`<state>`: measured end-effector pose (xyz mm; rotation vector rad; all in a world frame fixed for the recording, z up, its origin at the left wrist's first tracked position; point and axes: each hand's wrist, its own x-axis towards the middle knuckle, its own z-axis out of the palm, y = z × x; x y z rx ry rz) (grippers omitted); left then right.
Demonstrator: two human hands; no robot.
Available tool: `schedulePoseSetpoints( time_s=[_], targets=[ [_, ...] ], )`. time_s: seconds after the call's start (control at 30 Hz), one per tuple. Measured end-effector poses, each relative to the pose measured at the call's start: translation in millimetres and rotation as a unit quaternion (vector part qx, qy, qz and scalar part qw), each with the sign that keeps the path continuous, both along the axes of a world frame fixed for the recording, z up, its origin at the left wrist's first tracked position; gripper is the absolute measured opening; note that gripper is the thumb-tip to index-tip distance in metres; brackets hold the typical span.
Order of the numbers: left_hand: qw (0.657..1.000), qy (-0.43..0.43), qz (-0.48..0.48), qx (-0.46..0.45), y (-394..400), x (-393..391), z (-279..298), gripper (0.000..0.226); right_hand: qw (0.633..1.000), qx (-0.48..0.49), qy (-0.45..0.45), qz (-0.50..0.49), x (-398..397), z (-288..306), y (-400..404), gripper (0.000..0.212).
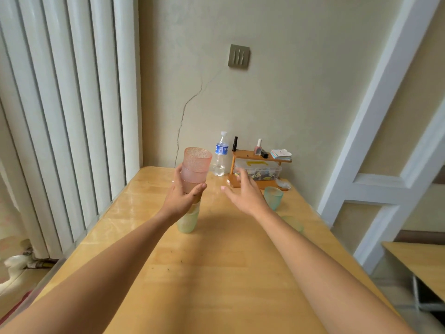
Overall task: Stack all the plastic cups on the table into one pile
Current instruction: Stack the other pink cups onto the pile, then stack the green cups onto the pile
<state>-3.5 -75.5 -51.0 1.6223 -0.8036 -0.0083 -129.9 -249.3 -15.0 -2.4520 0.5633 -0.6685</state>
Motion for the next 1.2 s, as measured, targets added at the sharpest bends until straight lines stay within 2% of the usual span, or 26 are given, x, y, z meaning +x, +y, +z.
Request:
schedulePoseSetpoints(
  time_s=[0.07, 0.13, 0.23, 0.33, 0.53, 0.67, 0.77, 0.93, 1.2],
  targets=[
    [1.000, -0.002, 0.001, -0.001, -0.4, -0.5, -1.5, 0.083, 0.986, -0.092, 0.103, -0.096, -22.1, -16.7, -28.2, 0.065],
    [1.000, -0.010, 0.006, 0.000, 0.5, -2.2, -3.4, 0.088, 0.951, -0.139, 0.215, -0.172, -45.7, -31.8, -51.2, 0.064],
    [1.000, -0.017, 0.012, 0.011, 0.7, -8.1, -3.1, 0.096, 0.922, -0.102, 0.299, -0.224, -79.6, -48.3, -71.5, 0.073],
    [0.999, -0.032, 0.011, 0.019, -0.5, -13.4, -3.0, 0.090, 0.933, -0.029, 0.296, -0.203, -99.5, -56.1, -80.1, 0.076],
    [0.999, -0.036, 0.022, 0.031, 2.6, -17.7, -3.7, 0.092, 0.961, -0.028, 0.214, -0.171, -97.8, -53.6, -70.2, 0.069],
    [0.998, -0.041, 0.037, 0.033, 5.9, -19.2, -5.3, 0.096, 0.990, -0.012, 0.091, -0.105, -72.6, -31.9, -46.2, 0.071],
    [0.997, -0.050, 0.048, 0.029, 5.6, -17.5, -6.6, 0.096, 0.999, 0.001, 0.005, -0.048, -47.4, -3.8, -21.9, 0.076],
    [0.996, -0.055, 0.054, 0.038, 2.4, -13.4, -7.6, 0.087, 0.990, -0.016, -0.135, -0.018, -6.3, 44.9, 13.7, 0.078],
    [0.996, -0.058, 0.055, 0.047, 8.7, -11.1, -4.9, 0.088, 0.965, -0.103, -0.242, -0.017, 34.8, 96.1, 43.1, 0.064]
  ],
)
